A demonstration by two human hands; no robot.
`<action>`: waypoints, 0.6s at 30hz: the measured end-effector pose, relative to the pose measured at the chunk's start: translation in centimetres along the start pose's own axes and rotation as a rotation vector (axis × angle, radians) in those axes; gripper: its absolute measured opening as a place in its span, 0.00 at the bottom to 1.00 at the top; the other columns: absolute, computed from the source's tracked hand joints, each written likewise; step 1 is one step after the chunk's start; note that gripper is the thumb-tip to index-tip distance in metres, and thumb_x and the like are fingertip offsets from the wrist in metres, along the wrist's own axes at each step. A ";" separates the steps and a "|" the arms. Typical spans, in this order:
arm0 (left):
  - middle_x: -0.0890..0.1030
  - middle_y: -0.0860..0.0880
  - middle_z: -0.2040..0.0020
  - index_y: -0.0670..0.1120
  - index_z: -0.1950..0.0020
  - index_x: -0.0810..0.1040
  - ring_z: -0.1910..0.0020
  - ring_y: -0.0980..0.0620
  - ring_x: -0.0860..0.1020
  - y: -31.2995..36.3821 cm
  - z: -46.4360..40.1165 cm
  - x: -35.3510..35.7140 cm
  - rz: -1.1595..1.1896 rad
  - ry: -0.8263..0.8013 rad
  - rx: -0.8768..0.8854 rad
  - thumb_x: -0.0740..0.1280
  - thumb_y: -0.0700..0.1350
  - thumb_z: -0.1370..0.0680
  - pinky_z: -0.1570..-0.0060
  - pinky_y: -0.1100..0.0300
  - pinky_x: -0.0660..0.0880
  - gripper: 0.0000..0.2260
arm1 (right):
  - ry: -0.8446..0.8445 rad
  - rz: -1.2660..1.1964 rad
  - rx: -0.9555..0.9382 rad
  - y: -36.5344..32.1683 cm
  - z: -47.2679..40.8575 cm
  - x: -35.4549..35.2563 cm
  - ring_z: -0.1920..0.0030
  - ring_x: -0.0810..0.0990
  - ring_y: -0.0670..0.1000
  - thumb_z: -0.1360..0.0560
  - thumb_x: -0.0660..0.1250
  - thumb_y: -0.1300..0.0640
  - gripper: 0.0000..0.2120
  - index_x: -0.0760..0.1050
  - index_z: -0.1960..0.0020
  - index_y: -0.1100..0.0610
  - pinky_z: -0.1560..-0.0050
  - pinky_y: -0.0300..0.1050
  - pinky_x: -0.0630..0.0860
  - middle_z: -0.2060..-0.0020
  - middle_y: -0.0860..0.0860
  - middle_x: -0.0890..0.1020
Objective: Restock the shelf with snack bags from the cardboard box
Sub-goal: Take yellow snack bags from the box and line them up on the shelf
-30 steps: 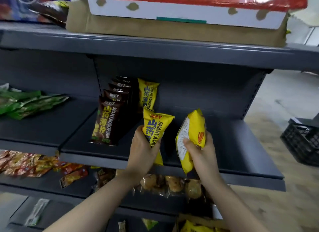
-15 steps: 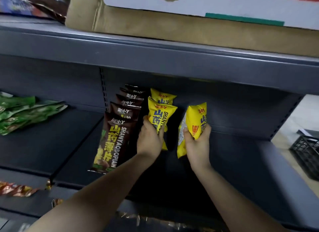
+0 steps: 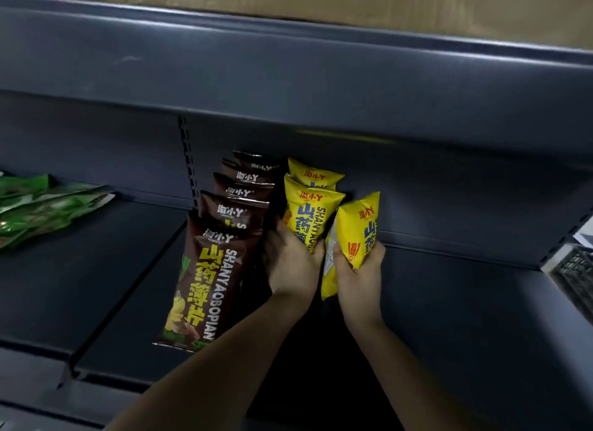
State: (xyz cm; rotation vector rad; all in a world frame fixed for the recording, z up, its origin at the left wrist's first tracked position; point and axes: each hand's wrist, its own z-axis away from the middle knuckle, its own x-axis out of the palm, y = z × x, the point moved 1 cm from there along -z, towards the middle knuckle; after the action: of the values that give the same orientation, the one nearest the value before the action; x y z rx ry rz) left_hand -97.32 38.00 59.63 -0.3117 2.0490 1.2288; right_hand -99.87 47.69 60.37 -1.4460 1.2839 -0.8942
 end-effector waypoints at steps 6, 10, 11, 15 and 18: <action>0.62 0.39 0.29 0.39 0.24 0.46 0.29 0.41 0.63 0.0 0.7 -0.8 -0.029 -0.078 0.010 0.66 0.64 0.30 0.34 0.49 0.64 0.48 | -0.007 0.000 0.015 0.1 -0.2 0.1 0.54 0.77 0.45 0.27 0.70 0.56 0.17 0.65 0.44 0.50 0.53 0.38 0.70 0.53 0.45 0.76; 0.65 0.36 0.29 0.35 0.25 0.53 0.30 0.39 0.66 -0.4 2.3 -1.4 -0.126 0.111 0.349 0.64 0.52 0.26 0.36 0.49 0.69 0.37 | 0.031 -0.007 0.012 0.1 -0.3 0.0 0.53 0.77 0.47 0.26 0.69 0.57 0.15 0.67 0.43 0.54 0.53 0.37 0.69 0.52 0.48 0.78; 0.64 0.36 0.28 0.35 0.26 0.55 0.29 0.39 0.66 -0.3 2.6 -1.4 -0.158 0.161 0.452 0.60 0.50 0.24 0.36 0.49 0.69 0.32 | 0.046 -0.012 0.011 0.1 -0.3 -0.1 0.53 0.77 0.47 0.25 0.69 0.57 0.15 0.67 0.42 0.55 0.54 0.36 0.69 0.52 0.48 0.78; 0.59 0.37 0.26 0.36 0.26 0.54 0.26 0.42 0.60 -0.6 2.0 -1.2 -0.330 0.169 0.687 0.52 0.50 0.22 0.31 0.45 0.65 0.28 | 0.068 -0.031 0.016 0.3 -0.4 -0.2 0.56 0.77 0.42 0.25 0.69 0.57 0.14 0.66 0.45 0.53 0.60 0.25 0.69 0.54 0.45 0.77; 0.54 0.38 0.24 0.39 0.24 0.50 0.24 0.43 0.54 -1.4 0.7 -0.5 -0.381 0.120 0.696 0.50 0.55 0.21 0.32 0.43 0.65 0.30 | 0.081 -0.045 0.015 0.4 -0.4 -0.2 0.55 0.77 0.41 0.26 0.69 0.56 0.14 0.66 0.45 0.54 0.60 0.23 0.69 0.54 0.46 0.77</action>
State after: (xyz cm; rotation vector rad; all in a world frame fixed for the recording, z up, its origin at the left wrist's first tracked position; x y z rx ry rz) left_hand -95.90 37.77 58.80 -0.4148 2.2405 0.2417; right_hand -100.41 47.84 60.15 -1.4449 1.3058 -0.9987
